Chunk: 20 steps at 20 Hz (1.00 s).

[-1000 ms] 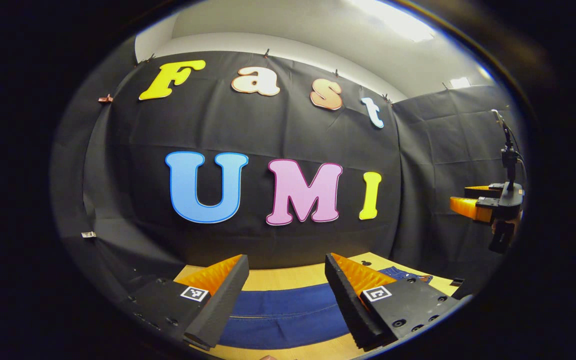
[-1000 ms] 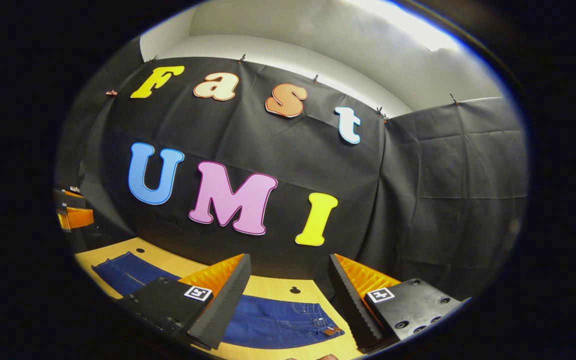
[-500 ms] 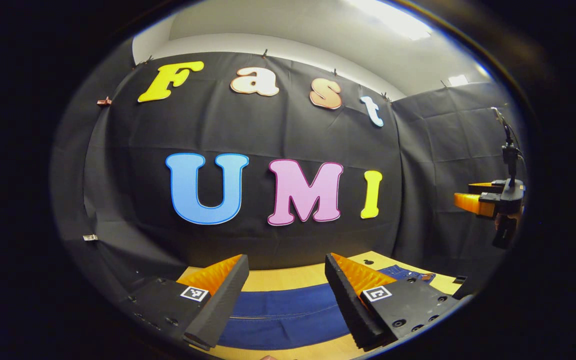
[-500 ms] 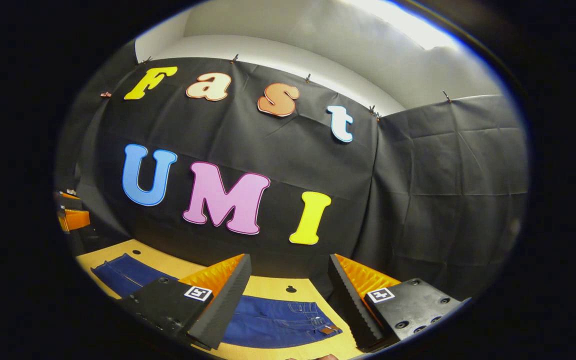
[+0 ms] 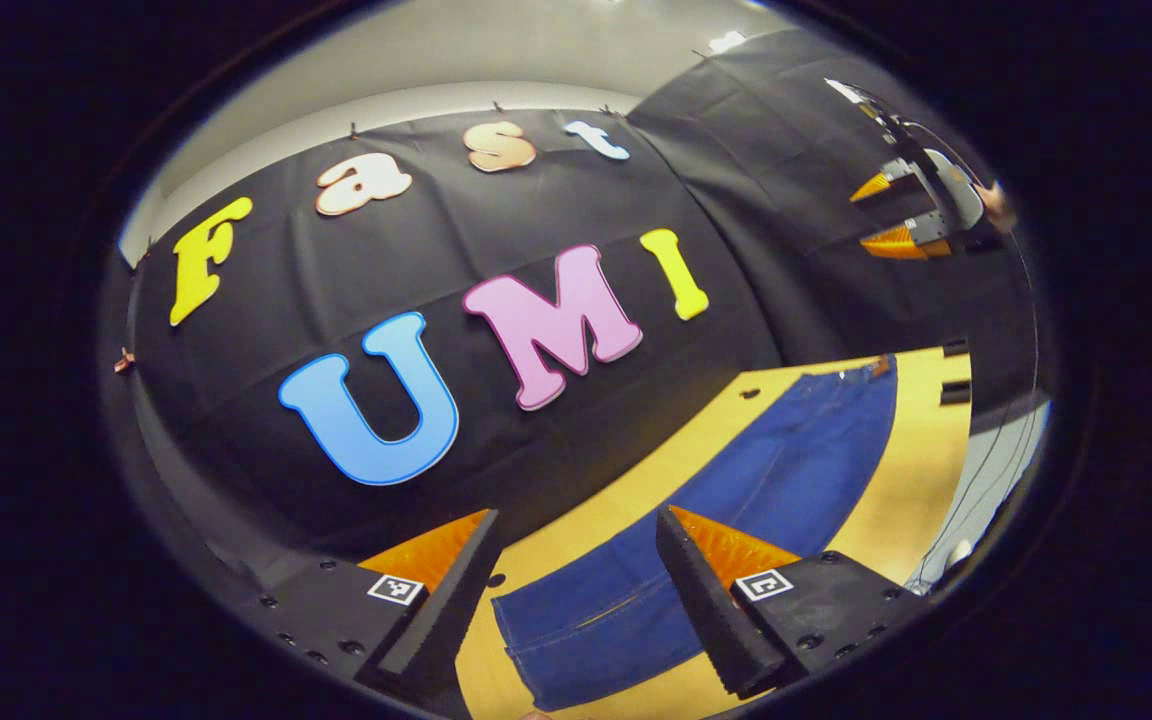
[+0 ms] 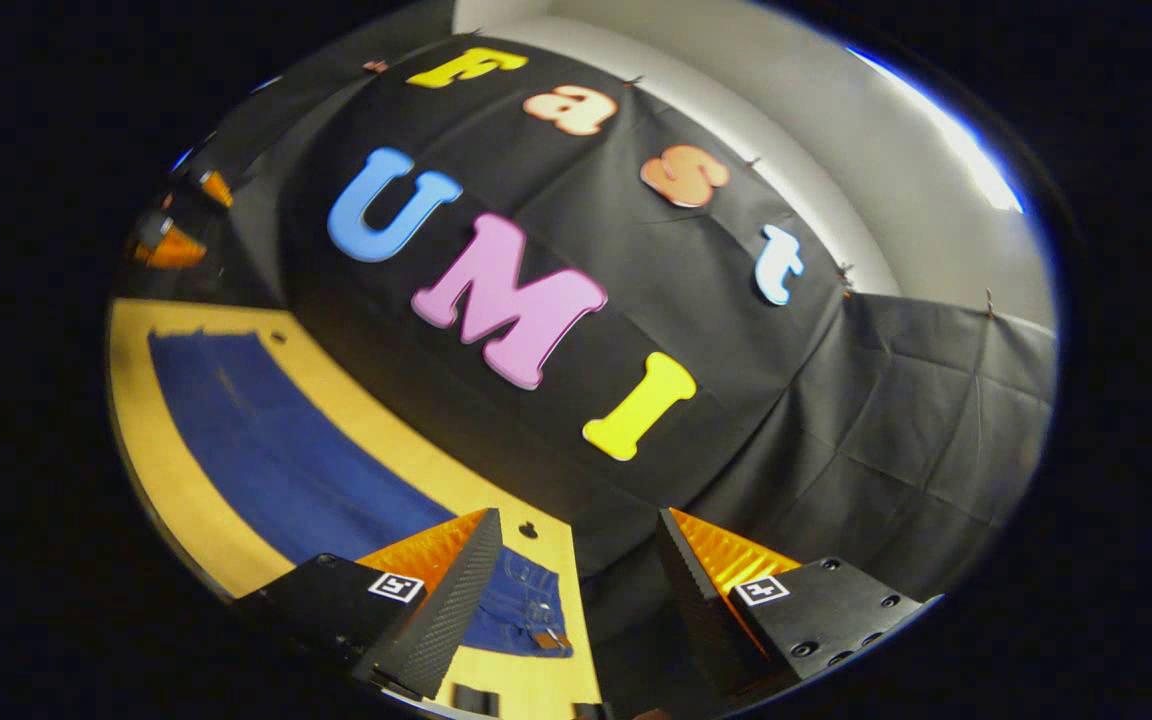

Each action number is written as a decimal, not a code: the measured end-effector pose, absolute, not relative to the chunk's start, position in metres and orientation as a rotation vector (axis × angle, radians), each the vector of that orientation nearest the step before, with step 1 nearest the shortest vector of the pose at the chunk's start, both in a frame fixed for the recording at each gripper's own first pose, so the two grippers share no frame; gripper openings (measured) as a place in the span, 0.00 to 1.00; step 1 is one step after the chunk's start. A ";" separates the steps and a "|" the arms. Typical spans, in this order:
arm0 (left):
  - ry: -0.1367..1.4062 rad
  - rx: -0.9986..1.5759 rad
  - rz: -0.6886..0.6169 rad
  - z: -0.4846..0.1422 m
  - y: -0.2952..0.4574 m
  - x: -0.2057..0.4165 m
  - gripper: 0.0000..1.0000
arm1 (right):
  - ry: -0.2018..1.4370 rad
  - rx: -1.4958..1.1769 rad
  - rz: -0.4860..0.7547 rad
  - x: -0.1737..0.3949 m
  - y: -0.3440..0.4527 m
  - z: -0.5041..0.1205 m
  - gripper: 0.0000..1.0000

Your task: Grasp the waist and the cuffs of the jeans and fold them to make the two legs overlap; first hold the waist and fold one-third of the jeans toward the cuffs, then hold the cuffs and fold the remaining one-third in the same direction to finish folding.

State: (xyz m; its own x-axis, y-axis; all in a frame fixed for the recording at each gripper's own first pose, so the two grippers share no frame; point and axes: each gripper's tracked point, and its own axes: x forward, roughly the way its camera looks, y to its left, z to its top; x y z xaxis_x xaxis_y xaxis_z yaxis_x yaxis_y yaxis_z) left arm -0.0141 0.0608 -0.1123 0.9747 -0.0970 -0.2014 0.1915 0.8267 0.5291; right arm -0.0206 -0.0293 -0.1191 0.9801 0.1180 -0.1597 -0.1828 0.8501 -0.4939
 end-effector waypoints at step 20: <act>0.807 1.062 -0.576 -0.361 0.155 0.004 0.98 | 0.506 -1.365 0.981 0.033 -0.079 -0.488 0.97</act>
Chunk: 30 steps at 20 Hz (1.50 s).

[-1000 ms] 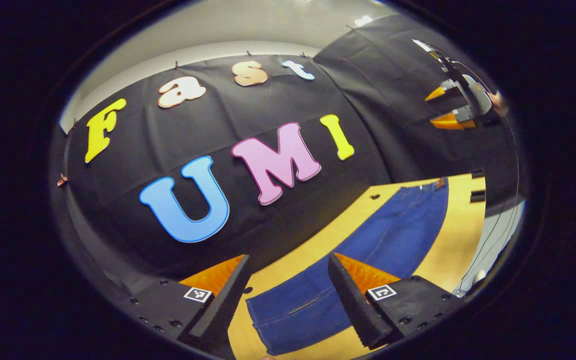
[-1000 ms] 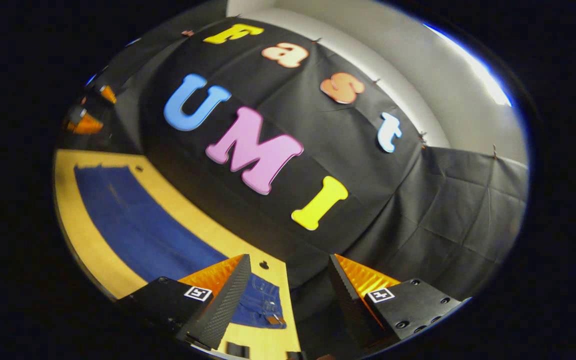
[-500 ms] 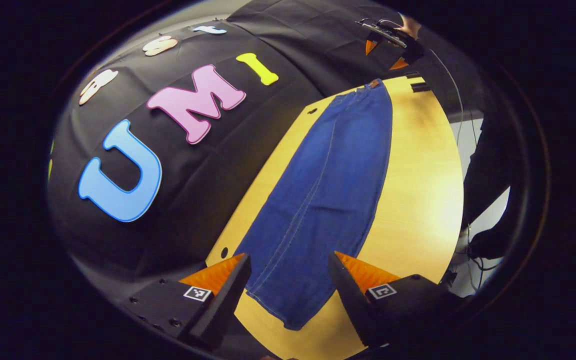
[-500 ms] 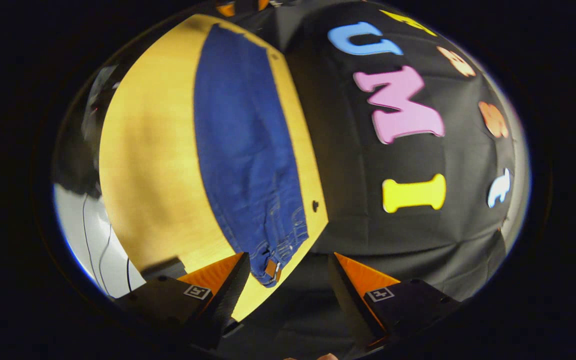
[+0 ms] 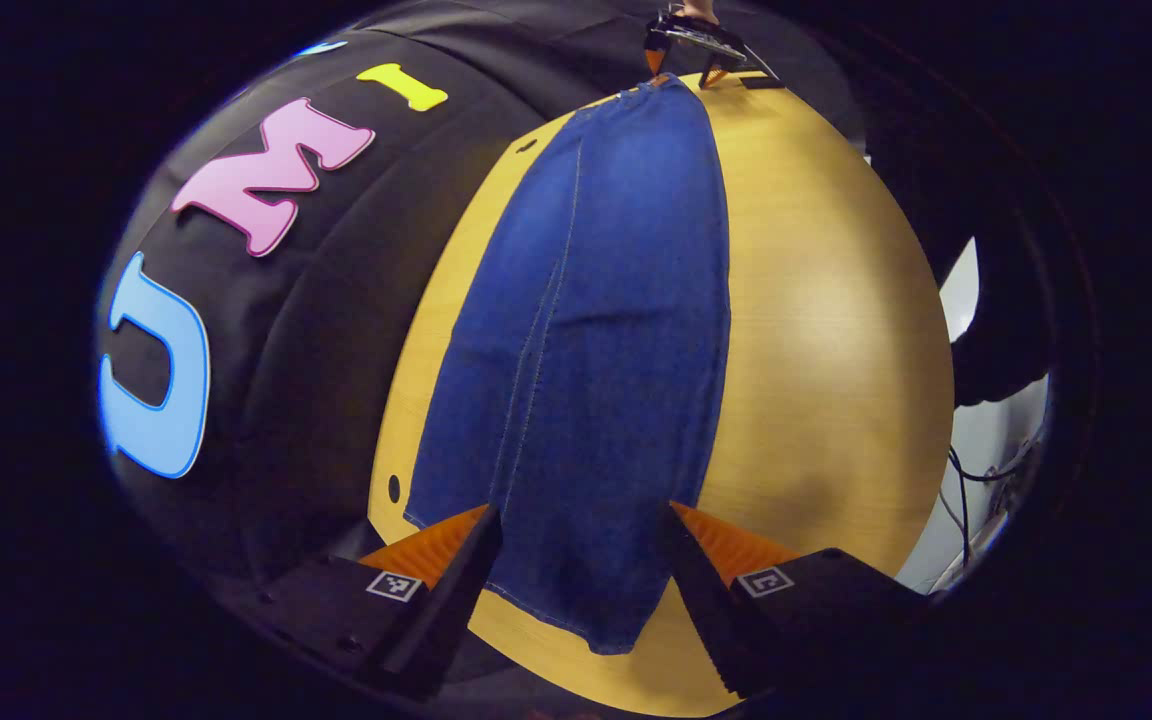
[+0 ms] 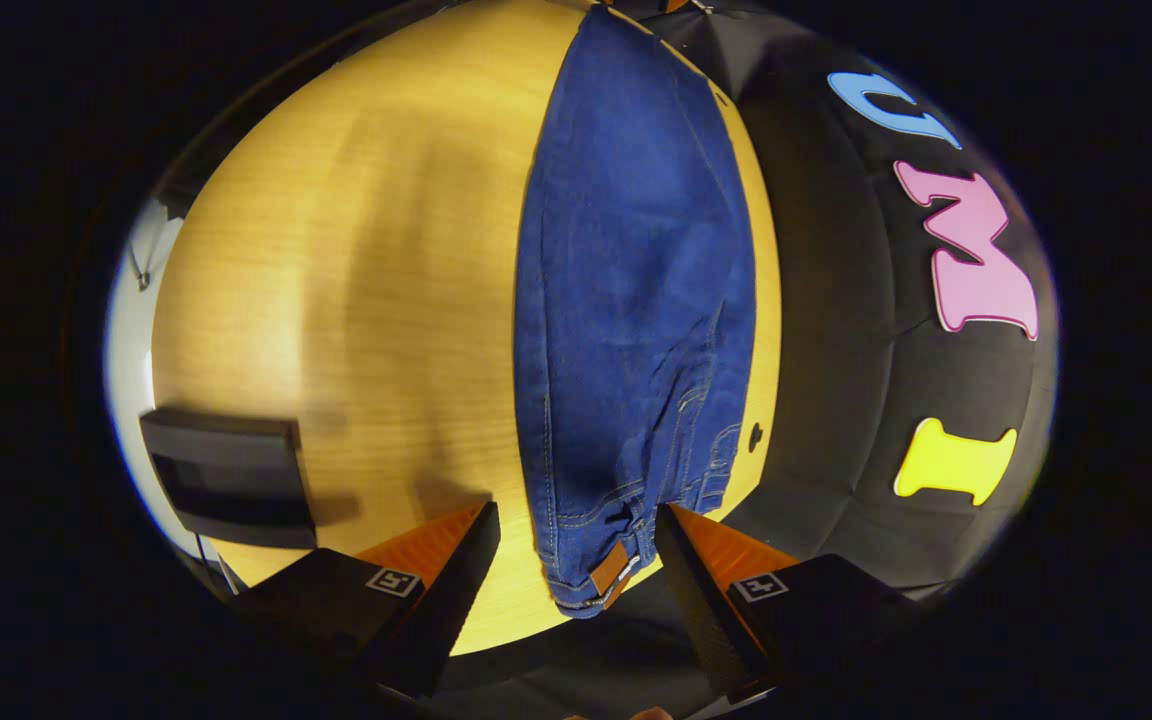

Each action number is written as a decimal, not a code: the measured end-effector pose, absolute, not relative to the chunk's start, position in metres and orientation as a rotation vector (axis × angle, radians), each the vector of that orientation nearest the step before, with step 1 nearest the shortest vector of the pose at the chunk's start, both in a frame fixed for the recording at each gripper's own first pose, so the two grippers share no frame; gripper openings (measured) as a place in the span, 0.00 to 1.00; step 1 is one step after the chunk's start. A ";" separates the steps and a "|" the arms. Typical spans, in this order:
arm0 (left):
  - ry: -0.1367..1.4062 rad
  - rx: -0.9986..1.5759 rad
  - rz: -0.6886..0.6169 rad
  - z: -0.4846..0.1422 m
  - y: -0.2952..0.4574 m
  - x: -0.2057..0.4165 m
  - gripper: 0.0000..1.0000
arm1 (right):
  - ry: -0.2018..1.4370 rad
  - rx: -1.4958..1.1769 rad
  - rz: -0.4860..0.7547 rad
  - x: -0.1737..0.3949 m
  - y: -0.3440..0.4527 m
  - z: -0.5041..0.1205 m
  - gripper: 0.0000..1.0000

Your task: Grasp the waist and the cuffs of the jeans and fold them to make the two legs overlap; first hold the waist and fold one-third of the jeans toward the cuffs, then hold the cuffs and fold the remaining one-third in the same direction to finish folding.

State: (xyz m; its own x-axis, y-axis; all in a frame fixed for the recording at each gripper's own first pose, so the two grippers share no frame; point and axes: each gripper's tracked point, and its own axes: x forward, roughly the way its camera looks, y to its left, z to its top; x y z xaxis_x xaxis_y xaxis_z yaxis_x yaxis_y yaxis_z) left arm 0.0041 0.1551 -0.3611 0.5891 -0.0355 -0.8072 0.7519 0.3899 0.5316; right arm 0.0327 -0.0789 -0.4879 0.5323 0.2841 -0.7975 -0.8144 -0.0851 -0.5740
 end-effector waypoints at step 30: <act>1.158 0.974 -0.697 -0.435 0.198 -0.036 0.06 | 0.673 -1.368 0.971 0.055 -0.074 -0.517 0.07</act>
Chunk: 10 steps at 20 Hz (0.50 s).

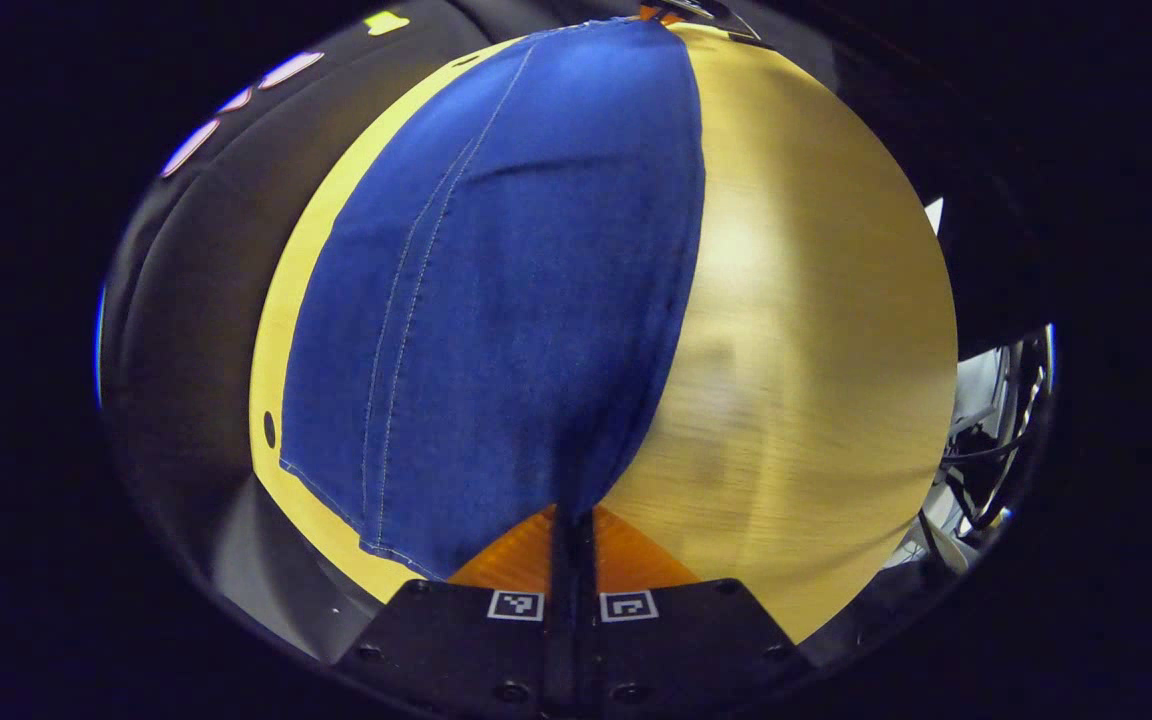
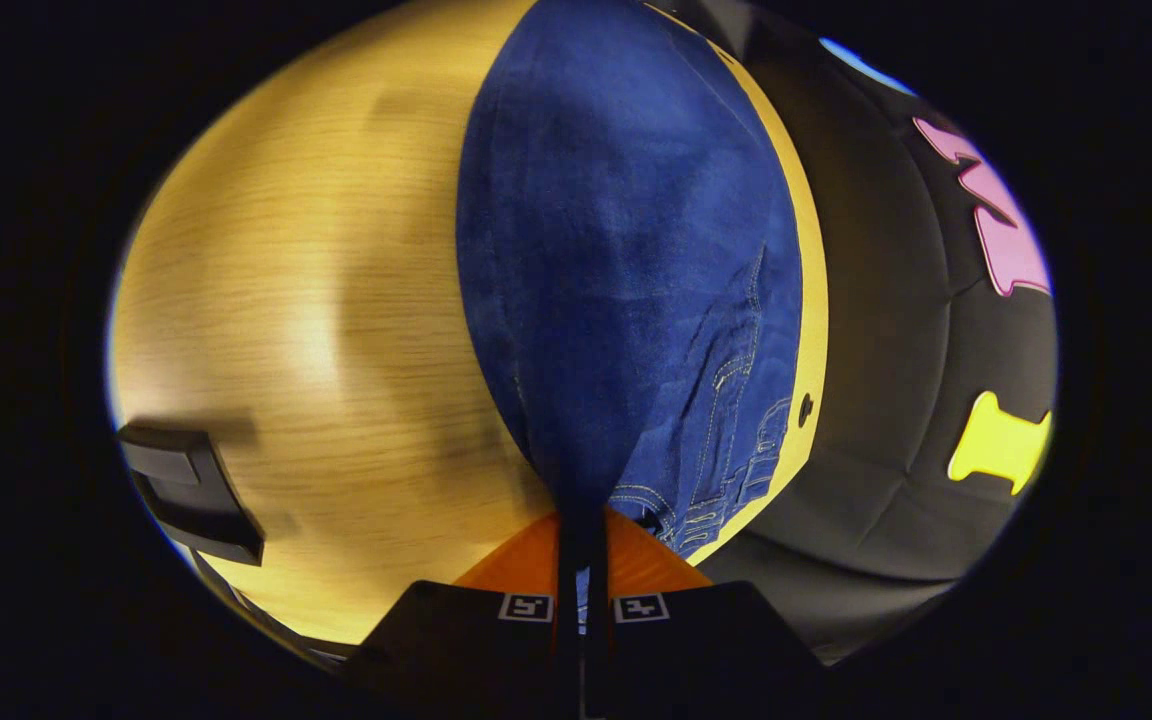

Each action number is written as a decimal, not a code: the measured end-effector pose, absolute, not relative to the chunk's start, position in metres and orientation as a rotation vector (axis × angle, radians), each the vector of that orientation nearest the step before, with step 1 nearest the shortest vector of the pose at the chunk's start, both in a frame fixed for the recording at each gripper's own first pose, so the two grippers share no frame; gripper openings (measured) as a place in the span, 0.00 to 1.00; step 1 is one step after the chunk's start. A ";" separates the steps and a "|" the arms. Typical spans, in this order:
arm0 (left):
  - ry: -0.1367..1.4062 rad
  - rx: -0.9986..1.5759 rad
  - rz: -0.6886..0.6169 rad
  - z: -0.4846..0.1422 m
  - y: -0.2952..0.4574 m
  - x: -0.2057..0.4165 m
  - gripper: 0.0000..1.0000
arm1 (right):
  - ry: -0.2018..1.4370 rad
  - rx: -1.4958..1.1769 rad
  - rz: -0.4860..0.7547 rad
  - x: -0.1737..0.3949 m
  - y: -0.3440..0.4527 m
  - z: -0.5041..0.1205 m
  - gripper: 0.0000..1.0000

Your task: Grasp the waist and the cuffs of the jeans and fold them to make the two legs overlap; first hold the waist and fold one-third of the jeans toward the cuffs, then hold the cuffs and fold the remaining one-third in the same direction to finish folding.

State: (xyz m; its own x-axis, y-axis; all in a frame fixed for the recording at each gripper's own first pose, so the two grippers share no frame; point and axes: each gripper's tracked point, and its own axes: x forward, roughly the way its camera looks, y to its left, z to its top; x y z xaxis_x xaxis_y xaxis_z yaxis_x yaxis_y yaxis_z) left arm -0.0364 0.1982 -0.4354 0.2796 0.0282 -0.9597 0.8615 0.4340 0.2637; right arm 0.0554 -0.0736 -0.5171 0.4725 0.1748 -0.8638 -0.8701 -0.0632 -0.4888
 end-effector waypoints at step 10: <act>1.064 0.947 -0.616 -0.397 0.203 -0.012 0.02 | 0.721 -1.168 0.826 0.074 -0.071 -0.467 0.07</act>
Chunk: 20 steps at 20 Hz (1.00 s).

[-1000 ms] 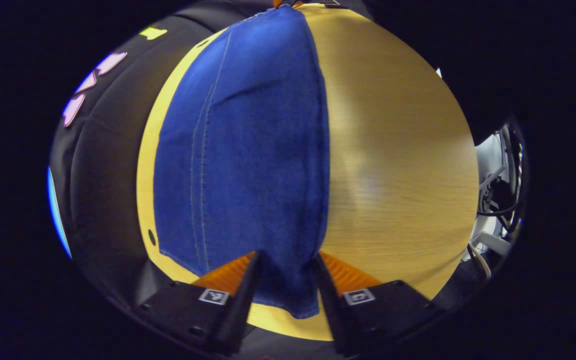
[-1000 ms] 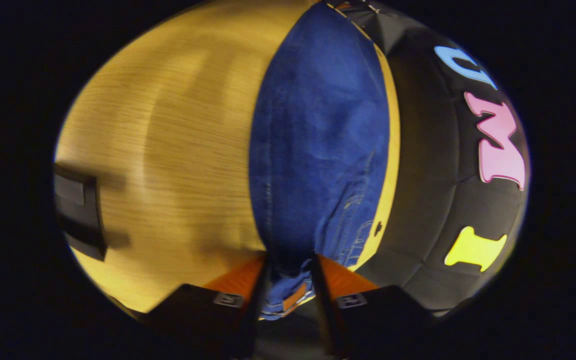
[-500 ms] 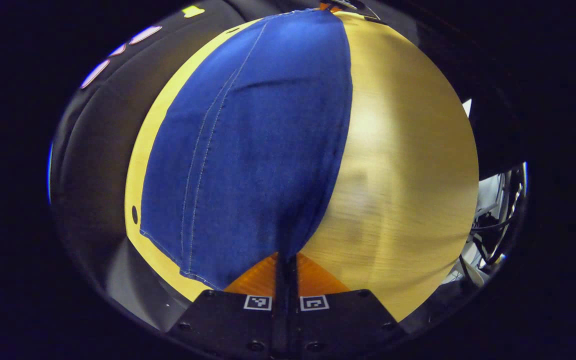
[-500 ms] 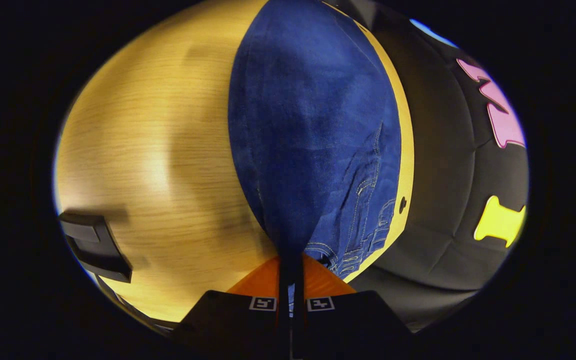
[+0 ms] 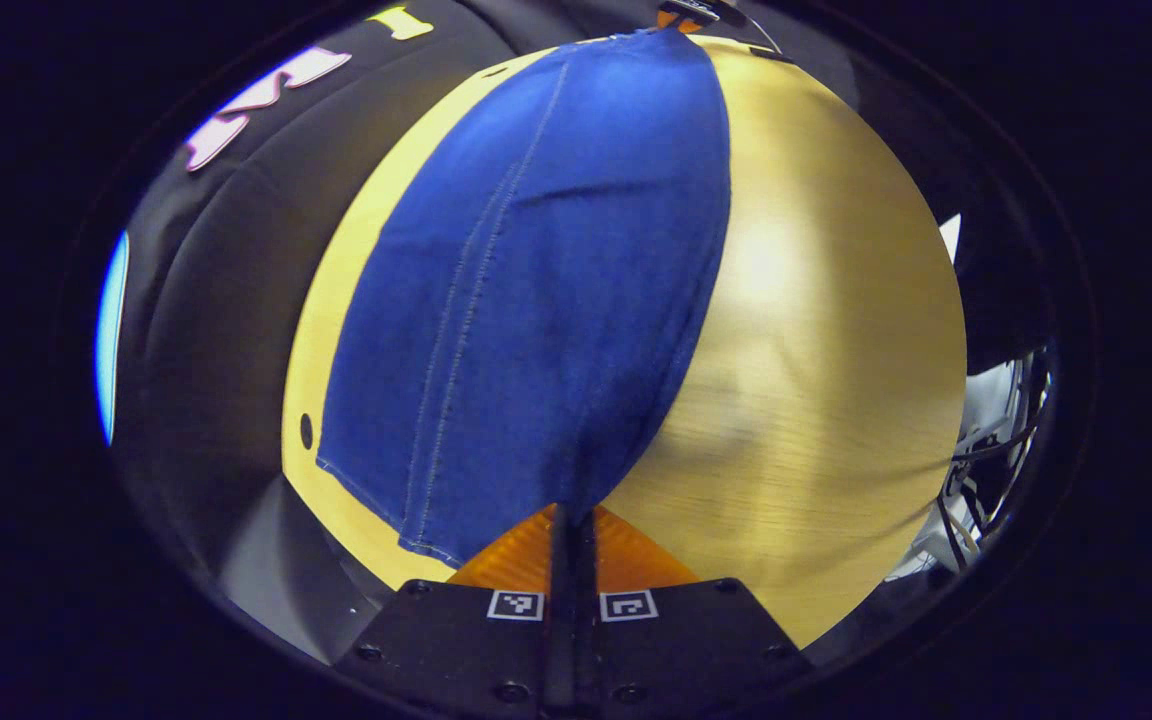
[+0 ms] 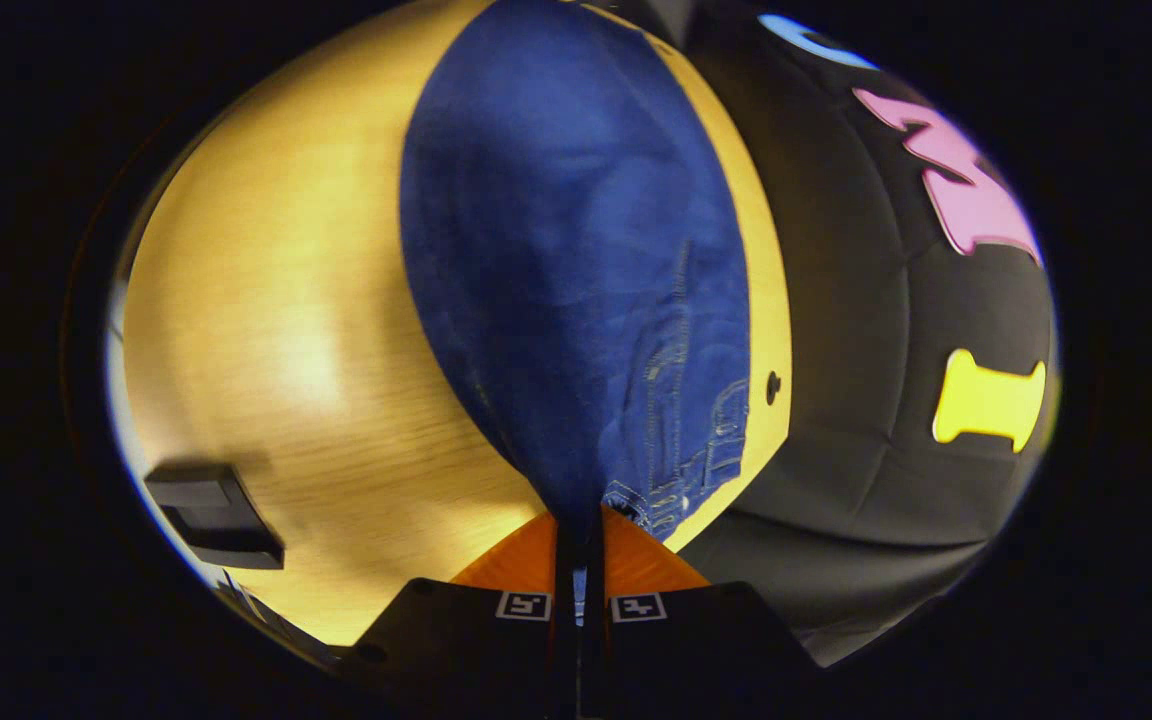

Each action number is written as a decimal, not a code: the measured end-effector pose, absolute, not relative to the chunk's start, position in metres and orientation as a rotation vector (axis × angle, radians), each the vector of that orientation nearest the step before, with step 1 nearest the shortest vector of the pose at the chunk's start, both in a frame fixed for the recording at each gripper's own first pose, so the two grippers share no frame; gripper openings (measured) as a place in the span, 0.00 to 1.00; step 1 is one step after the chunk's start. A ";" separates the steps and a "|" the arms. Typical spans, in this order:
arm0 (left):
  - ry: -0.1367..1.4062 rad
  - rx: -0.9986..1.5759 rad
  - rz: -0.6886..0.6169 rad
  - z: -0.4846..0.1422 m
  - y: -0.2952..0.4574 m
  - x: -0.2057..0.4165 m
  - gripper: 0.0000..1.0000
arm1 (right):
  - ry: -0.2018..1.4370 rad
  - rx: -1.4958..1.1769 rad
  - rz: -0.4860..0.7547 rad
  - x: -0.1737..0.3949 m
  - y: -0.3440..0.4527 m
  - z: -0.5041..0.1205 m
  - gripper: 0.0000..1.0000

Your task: Grasp the waist and the cuffs of the jeans and fold them to make the two legs overlap; first hold the waist and fold one-third of the jeans toward the cuffs, then hold the cuffs and fold the remaining one-third in the same direction to finish folding.

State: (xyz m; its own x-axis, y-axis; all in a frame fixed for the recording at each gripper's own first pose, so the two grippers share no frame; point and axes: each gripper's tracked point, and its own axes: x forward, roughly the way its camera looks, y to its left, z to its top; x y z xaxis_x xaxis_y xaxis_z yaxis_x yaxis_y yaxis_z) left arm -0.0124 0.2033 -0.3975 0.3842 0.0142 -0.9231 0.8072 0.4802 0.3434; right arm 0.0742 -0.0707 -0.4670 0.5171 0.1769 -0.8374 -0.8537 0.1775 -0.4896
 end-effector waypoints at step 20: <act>1.195 0.491 -0.042 -0.342 0.234 0.192 0.06 | 1.010 -0.487 0.335 0.345 -0.010 -0.506 0.07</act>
